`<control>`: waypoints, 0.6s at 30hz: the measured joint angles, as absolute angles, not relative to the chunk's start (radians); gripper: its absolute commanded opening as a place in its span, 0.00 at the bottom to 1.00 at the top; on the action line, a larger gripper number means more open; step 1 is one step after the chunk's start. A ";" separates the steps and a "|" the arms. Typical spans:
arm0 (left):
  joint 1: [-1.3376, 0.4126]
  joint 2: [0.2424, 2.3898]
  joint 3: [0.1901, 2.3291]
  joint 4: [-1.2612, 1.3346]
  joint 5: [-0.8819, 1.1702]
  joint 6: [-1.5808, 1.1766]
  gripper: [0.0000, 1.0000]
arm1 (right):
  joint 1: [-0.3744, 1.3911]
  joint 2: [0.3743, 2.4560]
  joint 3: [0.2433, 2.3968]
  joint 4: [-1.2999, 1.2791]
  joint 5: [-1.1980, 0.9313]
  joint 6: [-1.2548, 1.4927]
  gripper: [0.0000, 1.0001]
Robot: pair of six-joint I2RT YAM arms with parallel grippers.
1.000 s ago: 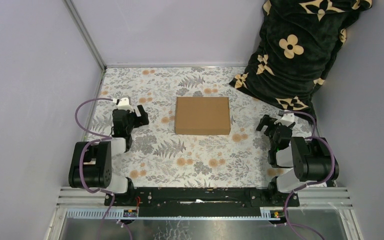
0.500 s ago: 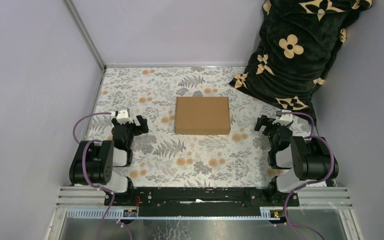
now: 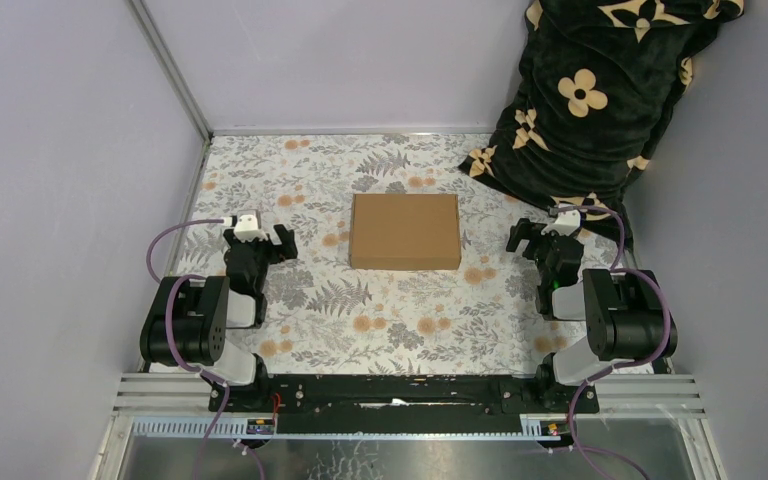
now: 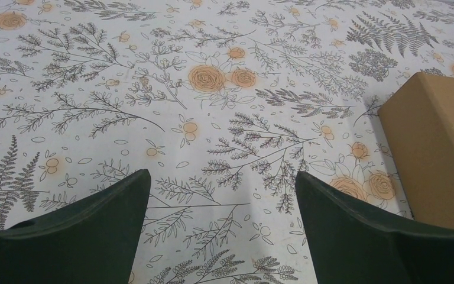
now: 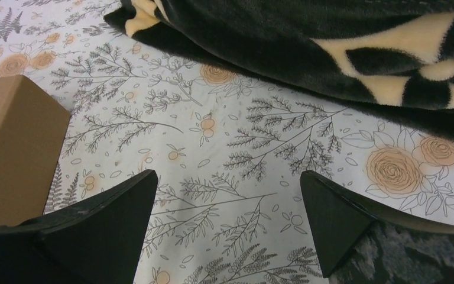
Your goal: Fold the paper box
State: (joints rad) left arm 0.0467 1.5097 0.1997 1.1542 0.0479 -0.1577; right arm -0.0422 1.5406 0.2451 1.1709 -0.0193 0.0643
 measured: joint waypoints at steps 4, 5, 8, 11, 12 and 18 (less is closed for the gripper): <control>0.046 1.510 0.200 1.154 0.044 -0.154 0.99 | -0.042 1.541 0.263 1.140 -0.020 0.064 1.00; 0.046 1.510 0.200 1.154 0.043 -0.154 0.99 | -0.042 1.541 0.263 1.132 -0.020 0.064 1.00; 0.044 1.510 0.200 1.153 0.041 -0.153 0.99 | -0.042 1.541 0.263 1.118 -0.020 0.064 1.00; 0.040 1.510 0.201 1.153 0.040 -0.149 0.99 | -0.042 1.542 0.263 1.107 -0.020 0.064 1.00; 0.040 1.510 0.201 1.153 0.040 -0.149 0.99 | -0.042 1.542 0.263 1.106 -0.020 0.064 1.00; 0.039 1.510 0.201 1.153 0.039 -0.146 0.99 | -0.042 1.542 0.263 1.103 -0.020 0.064 1.00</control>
State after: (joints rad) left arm 0.0395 1.5097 0.2012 1.1526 0.0391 -0.1463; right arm -0.0422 1.5421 0.2626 1.1030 -0.0204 0.0639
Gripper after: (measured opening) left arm 0.986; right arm 0.993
